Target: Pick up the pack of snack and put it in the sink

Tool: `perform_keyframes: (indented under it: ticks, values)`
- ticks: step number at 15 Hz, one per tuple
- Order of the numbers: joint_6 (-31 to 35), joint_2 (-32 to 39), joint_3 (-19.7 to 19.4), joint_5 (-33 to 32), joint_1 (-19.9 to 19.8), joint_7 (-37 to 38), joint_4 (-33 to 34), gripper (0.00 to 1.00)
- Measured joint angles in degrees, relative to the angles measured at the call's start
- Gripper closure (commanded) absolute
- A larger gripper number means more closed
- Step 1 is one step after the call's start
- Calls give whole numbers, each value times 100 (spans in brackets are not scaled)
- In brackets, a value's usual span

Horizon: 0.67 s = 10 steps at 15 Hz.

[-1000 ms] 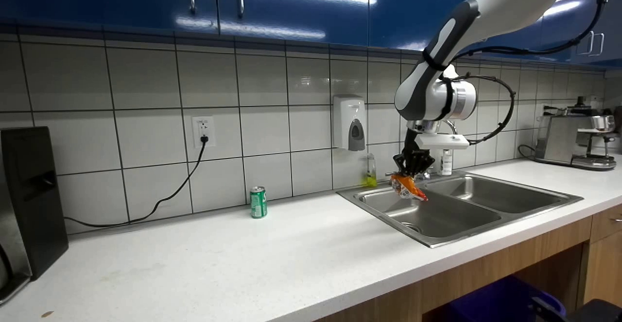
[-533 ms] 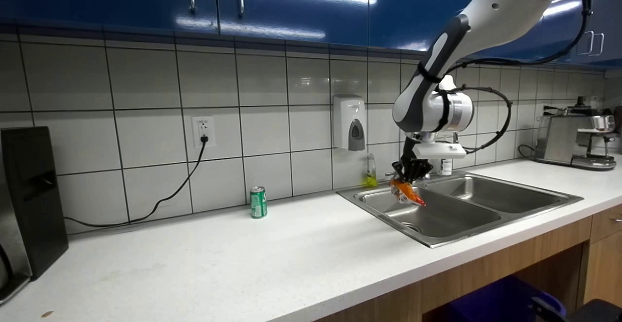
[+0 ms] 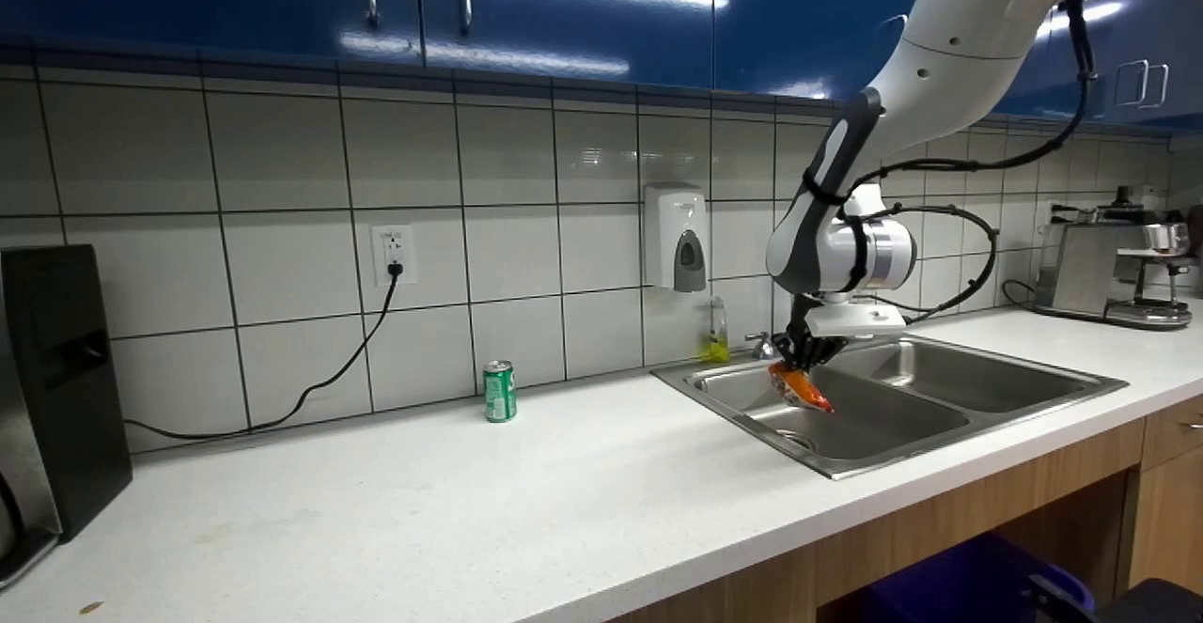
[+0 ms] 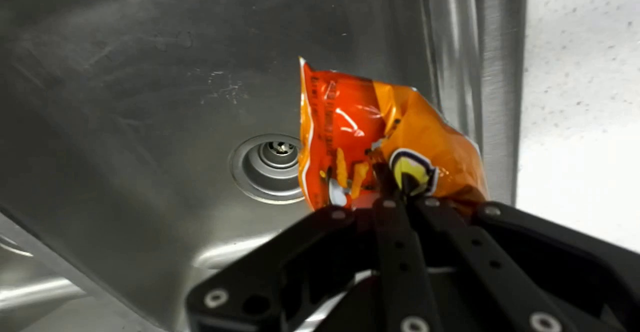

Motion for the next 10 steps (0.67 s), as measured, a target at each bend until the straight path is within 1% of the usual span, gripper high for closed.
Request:
perform_keyframes:
  ticks: [6,10]
  values:
    - [100,660,-41,-3,-374,0,467,100]
    - [128,1148,-35,-4,-531,0,781,100]
